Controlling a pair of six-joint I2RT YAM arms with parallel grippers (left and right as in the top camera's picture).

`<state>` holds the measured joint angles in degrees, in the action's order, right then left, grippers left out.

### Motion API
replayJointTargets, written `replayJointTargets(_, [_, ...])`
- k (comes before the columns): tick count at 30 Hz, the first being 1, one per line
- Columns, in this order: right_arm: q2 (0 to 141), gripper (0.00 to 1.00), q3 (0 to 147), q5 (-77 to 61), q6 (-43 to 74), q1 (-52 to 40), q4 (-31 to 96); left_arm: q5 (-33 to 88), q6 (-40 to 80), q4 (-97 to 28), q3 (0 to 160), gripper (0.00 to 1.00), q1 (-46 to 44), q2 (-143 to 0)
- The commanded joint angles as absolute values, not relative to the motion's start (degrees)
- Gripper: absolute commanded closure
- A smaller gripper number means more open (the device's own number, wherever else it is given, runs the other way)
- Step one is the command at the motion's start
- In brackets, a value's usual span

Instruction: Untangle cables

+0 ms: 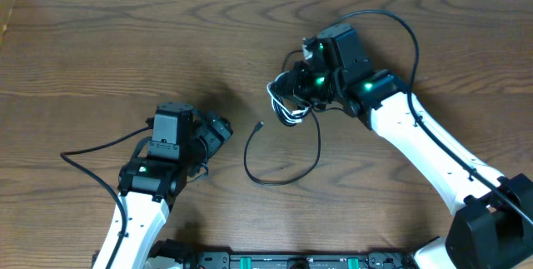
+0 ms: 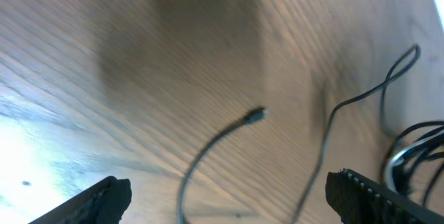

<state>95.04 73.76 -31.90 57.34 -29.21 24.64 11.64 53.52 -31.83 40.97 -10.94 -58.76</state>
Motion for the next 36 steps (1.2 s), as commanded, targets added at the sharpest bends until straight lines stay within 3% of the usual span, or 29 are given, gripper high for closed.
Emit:
replayJointTargets(1, [94.52, 0.99, 74.78, -29.23, 75.70, -28.86, 26.00, 14.79, 55.42, -29.87, 42.06, 0.06, -12.23, -58.72])
replayJointTargets(10, [94.50, 0.99, 74.78, -30.35, 80.18, -26.89, 26.44, 14.81, 31.83, -19.44, 41.95, 0.06, -23.62, -58.76])
replayJointTargets(22, [94.50, 0.99, 74.78, -46.22, 83.94, -17.58, 26.55, 11.51, 31.75, -1.21, 34.94, 0.06, -38.94, -59.40])
replayJointTargets(30, [94.50, 0.99, 74.78, -50.48, 81.08, -17.26, 26.72, -4.29, 31.70, 8.97, 34.61, 0.02, -49.52, -67.72])
replayJointTargets(36, [94.50, 0.99, 74.78, -51.81, 79.09, -17.23, 27.75, -12.27, 31.70, 18.96, 34.61, 0.02, -50.22, -76.88])
